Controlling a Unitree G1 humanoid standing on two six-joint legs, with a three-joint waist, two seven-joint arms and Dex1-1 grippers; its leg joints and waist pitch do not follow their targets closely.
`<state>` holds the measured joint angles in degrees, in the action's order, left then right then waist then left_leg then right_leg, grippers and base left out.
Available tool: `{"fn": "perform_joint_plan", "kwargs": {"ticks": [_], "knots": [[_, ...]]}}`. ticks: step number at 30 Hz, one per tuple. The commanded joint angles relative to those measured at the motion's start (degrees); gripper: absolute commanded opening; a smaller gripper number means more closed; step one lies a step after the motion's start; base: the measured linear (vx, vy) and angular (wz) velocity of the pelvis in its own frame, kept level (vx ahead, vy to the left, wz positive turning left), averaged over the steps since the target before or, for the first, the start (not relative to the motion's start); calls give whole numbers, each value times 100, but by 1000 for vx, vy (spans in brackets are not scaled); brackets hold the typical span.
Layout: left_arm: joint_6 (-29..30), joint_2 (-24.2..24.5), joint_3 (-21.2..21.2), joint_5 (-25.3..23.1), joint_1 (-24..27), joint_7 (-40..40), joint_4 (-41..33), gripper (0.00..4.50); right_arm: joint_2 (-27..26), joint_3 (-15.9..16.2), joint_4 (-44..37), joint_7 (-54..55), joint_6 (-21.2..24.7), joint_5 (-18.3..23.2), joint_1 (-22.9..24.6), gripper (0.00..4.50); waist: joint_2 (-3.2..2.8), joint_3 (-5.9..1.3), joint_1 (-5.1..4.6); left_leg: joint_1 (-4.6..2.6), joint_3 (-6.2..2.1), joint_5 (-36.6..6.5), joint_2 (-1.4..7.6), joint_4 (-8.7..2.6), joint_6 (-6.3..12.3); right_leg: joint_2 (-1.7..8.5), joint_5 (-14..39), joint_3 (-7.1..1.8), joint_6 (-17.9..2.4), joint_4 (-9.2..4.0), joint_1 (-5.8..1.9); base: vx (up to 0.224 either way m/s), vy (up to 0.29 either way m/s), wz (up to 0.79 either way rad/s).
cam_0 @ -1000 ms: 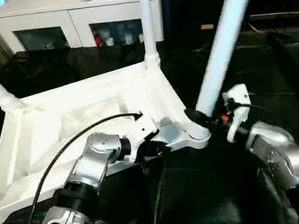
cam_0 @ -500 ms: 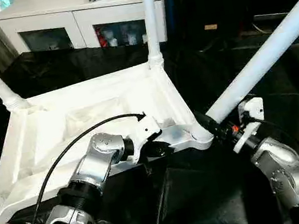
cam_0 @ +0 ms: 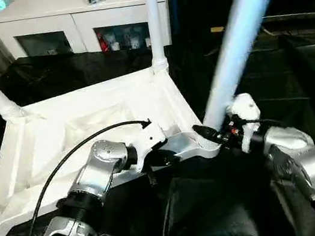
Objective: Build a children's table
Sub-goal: Insert table leg to table base
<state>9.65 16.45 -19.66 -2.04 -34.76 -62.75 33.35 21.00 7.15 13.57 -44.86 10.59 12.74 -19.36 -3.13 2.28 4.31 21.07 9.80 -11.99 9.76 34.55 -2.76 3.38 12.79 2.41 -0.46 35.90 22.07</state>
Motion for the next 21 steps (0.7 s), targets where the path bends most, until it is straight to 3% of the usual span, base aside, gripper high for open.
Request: {"fn": "perform_joint_plan", "kwargs": {"ticks": [1, 11, 21], "knots": [[-50, 129, -16, -73, -48, -51, -69, 0, -3, 263, 496, -199, 221, -187, 131, 190, 94, -297, 27, 2, -117, -541, 320, -391, 418, 523, 465, -262, -1408, -455, -284, 0, 0, 0], [-88, 273, -162, -77, -35, -367, -310, 0, 236, 361, 1150, -1362, -120, 7, -17, 190, 123, -313, 60, -29, -117, -570, 354, -389, 490, 526, -88, -253, -1648, -402, -290, 0, 0, 0], [-79, 383, -242, 26, -85, -697, -599, 0, 381, 493, 1462, -2025, -659, -156, -143, 190, 138, -316, 115, -40, -117, -613, 369, -398, 478, 535, -82, -239, -1702, -384, -289, 0, 0, 0]]}}
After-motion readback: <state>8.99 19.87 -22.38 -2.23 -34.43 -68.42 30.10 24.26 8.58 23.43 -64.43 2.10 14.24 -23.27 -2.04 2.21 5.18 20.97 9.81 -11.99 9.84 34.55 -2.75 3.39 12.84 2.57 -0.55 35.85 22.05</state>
